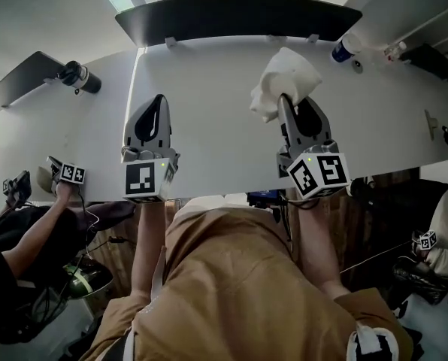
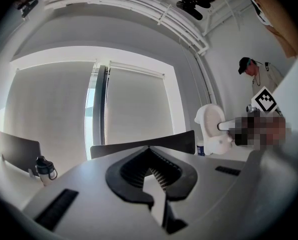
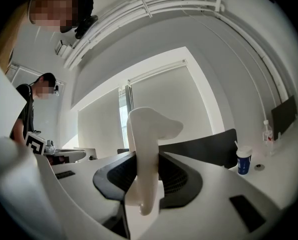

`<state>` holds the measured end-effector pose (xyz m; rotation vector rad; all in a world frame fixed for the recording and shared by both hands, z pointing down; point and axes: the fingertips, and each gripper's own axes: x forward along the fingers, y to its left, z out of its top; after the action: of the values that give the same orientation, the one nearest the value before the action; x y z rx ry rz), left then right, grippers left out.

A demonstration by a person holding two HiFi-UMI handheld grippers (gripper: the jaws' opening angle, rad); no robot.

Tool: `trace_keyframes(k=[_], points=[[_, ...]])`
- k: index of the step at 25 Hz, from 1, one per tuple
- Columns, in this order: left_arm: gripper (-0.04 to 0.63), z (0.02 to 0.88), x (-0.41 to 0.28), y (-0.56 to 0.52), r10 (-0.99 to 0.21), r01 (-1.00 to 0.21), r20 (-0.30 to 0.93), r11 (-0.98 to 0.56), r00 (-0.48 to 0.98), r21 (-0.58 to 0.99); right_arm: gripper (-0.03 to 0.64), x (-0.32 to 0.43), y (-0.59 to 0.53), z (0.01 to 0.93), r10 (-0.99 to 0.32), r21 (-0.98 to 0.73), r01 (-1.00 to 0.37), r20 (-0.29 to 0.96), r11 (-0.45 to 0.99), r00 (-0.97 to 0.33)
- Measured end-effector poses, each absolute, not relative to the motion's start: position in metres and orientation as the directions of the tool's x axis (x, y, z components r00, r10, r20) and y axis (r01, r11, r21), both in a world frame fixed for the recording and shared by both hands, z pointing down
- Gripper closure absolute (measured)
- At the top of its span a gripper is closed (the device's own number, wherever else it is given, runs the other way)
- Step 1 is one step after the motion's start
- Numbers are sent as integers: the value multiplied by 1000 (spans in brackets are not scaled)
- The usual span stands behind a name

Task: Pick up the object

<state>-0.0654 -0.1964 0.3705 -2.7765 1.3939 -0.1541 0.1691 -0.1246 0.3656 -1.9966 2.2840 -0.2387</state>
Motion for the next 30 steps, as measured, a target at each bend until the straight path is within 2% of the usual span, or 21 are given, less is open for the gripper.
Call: trace_keyframes(k=[15,30], points=[[592,375,-68,-191,-793,-798,152,-601,590,-38,485,165,-119,363,-986,-237,-966,99,106,-133],[592,383,-65,-190,-772,-780,177,-625,610,-40,484,166,-120,368,-985,-237,-966,111,101,-130]])
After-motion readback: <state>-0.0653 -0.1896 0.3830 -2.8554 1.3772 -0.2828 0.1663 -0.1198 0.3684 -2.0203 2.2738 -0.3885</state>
